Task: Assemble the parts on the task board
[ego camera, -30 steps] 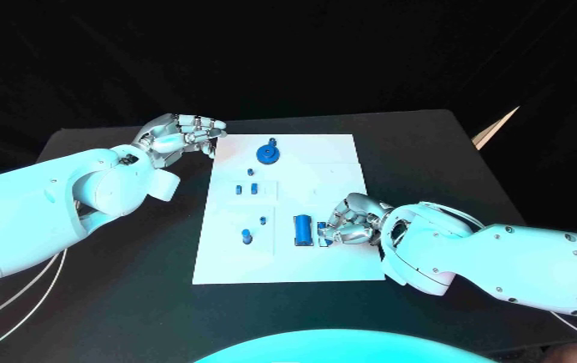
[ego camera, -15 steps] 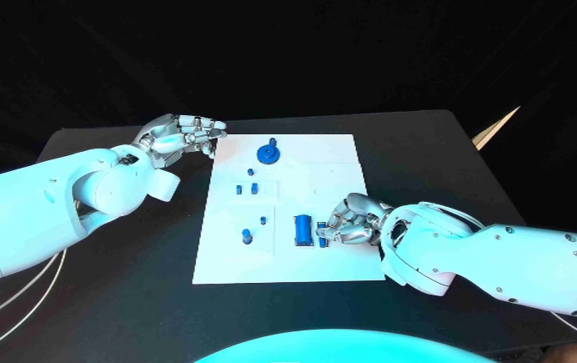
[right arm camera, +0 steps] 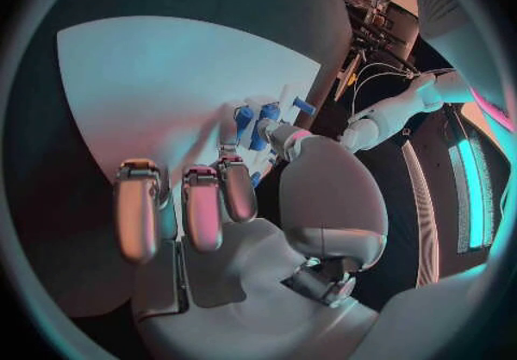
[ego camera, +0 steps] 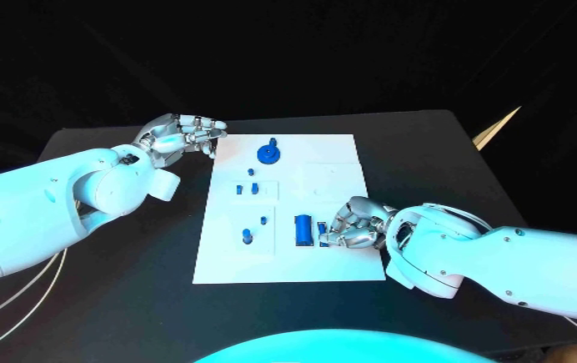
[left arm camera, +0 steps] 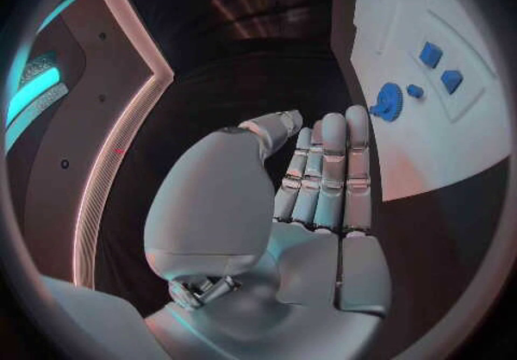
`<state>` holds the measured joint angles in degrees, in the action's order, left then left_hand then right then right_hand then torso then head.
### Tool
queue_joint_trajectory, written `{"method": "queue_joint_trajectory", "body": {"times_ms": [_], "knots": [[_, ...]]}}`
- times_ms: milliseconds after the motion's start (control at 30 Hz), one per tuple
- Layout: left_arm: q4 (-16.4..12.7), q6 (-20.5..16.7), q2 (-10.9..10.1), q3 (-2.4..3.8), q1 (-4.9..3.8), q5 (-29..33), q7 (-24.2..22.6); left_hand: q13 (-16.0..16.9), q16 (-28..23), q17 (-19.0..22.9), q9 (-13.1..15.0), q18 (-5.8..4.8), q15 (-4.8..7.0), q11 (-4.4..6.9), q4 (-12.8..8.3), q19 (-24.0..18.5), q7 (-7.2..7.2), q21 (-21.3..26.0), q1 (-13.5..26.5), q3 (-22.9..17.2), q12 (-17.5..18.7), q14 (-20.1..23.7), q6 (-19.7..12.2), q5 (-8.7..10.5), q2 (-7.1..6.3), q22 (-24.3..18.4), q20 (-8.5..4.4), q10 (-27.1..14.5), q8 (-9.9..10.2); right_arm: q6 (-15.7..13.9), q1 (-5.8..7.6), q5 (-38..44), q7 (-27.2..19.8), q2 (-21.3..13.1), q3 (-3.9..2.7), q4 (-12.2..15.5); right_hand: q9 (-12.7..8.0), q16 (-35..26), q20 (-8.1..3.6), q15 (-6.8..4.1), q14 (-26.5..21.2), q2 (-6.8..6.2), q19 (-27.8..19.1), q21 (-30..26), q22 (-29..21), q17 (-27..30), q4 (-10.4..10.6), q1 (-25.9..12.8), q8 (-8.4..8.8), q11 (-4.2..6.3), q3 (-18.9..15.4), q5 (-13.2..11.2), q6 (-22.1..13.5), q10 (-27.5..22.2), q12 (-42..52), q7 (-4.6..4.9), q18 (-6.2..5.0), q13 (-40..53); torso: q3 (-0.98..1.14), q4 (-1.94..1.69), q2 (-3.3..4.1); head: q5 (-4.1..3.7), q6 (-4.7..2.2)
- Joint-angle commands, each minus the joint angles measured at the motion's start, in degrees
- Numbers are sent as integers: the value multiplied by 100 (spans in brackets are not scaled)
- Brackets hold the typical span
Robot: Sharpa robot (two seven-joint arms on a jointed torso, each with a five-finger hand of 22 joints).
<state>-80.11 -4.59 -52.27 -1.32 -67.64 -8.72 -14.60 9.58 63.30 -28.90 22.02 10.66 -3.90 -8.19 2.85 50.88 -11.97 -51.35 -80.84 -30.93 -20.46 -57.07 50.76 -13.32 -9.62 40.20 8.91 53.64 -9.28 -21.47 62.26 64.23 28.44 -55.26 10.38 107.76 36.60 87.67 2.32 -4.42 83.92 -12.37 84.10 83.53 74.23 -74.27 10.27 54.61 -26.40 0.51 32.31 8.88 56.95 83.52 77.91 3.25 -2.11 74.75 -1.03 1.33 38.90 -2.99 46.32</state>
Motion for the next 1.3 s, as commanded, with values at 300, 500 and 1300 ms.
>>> {"method": "queue_joint_trajectory", "body": {"times_ms": [300, 500, 1300], "knots": [[2, 7, 4, 3, -3, -4, -13, 90, -52, 61, -57, -6, -1, -18, 18, 31, -12, 47, 43, -114, -71, 53, -29, -84, 76, -59, 29, -92, 109, 127, -10, 3, -50, -86, 2, 79, -35, 72, -90, -23, 544, -137, 474, 118, 1443, -1278, 65, 29, -113, 49, -330, 98, 61, 124, 44, -7, 111, 833, 1, -2, -2, -2, -7], [3, 7, 3, 3, -3, -4, -13, 90, -52, 61, -57, -6, -1, -18, 18, 31, -12, 47, 43, -114, -71, 53, -29, -84, 76, -59, 29, -92, 109, 199, -10, -4, -45, -100, 2, 49, -35, 76, -90, -25, 546, -121, 474, 121, 1444, -1286, 37, 94, -115, 54, -355, 110, 61, 129, 53, -13, 111, 839, -3, -4, 2, -6, -4], [3, 7, 5, 3, -3, -4, -16, 89, -55, 66, -58, -9, -3, -22, 11, 30, -18, 34, 39, -126, -79, 56, -29, -82, 77, -49, 27, -98, 110, 216, -5, 34, -4, 96, -1, -250, -56, 83, -101, -39, 548, 9, 479, 144, 1450, -1299, -185, 558, -116, 70, -374, 64, 69, 136, 66, -29, 115, 853, 3, -9, 4, 11, 34]]}}
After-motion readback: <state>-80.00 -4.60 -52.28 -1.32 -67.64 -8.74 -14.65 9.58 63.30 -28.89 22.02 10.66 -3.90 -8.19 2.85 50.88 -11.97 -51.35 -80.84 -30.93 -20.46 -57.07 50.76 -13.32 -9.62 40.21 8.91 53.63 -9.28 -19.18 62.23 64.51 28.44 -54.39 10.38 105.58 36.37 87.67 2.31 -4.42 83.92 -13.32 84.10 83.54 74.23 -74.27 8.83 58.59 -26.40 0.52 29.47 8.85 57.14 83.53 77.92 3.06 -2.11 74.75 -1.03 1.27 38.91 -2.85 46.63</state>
